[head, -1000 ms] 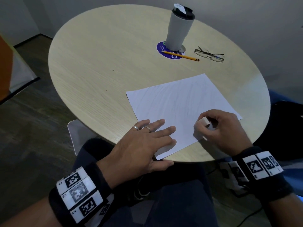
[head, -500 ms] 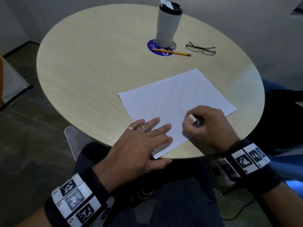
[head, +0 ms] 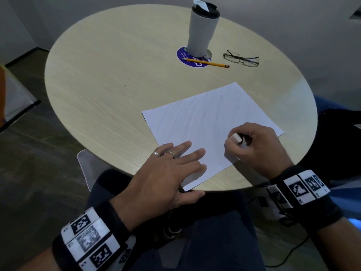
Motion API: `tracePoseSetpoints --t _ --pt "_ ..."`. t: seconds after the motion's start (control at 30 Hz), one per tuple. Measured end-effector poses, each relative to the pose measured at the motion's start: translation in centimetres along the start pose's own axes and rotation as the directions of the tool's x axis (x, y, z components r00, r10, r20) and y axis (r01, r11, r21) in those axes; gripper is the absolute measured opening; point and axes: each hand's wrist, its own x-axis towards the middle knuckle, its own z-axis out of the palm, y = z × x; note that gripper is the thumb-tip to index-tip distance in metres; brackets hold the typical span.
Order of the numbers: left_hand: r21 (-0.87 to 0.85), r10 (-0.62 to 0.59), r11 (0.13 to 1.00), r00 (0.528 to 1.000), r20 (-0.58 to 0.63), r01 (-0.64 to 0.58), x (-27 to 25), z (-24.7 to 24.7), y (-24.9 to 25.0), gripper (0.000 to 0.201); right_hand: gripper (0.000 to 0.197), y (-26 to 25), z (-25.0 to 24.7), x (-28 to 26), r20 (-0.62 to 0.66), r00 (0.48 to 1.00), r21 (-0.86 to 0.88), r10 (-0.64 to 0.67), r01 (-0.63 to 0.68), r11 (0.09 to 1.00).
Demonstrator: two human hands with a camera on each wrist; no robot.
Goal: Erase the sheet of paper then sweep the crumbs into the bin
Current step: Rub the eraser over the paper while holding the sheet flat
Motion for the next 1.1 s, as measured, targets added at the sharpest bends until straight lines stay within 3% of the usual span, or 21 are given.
tracePoseSetpoints --t 0.13,0.3,0.47,0.63,0.8,0.97,1.1 --pt "0.004 0.002 1.0 1.0 0.002 -0.002 0.0 0.0 0.0 0.049 0.011 -0.8 0.3 -0.8 0.096 0.995 0.022 -0.034 0.032 0.999" --pt "0.01 0.001 1.0 1.0 0.01 -0.001 0.0 -0.1 0.1 0.049 0.015 1.0 -0.6 0.3 -0.044 0.998 -0.017 0.035 -0.036 0.999" --pt "0.03 0.014 0.999 1.0 -0.018 -0.014 0.0 0.0 0.0 0.048 0.013 -1.3 0.7 -1.0 0.051 0.999 0.055 -0.021 0.018 0.998" --pt "0.036 0.013 0.999 1.0 -0.025 -0.012 -0.1 0.0 0.1 0.047 0.021 0.7 -0.3 0.3 -0.074 0.996 0.035 0.054 -0.051 0.998" --pt "0.037 0.015 0.999 0.999 -0.031 -0.014 -0.1 0.1 -0.1 0.047 0.014 -1.1 1.0 -0.7 0.032 0.999 0.083 0.001 -0.004 0.997" --pt "0.007 0.013 1.0 1.0 -0.012 -0.013 -0.1 0.2 0.0 0.046 0.02 0.8 0.2 0.6 -0.101 0.993 0.0 0.055 -0.055 0.998" --pt "0.016 0.013 1.0 1.0 -0.022 -0.013 -0.1 0.2 0.0 0.046 0.011 -0.8 1.2 -0.7 -0.03 0.999 -0.002 -0.028 0.028 1.0"
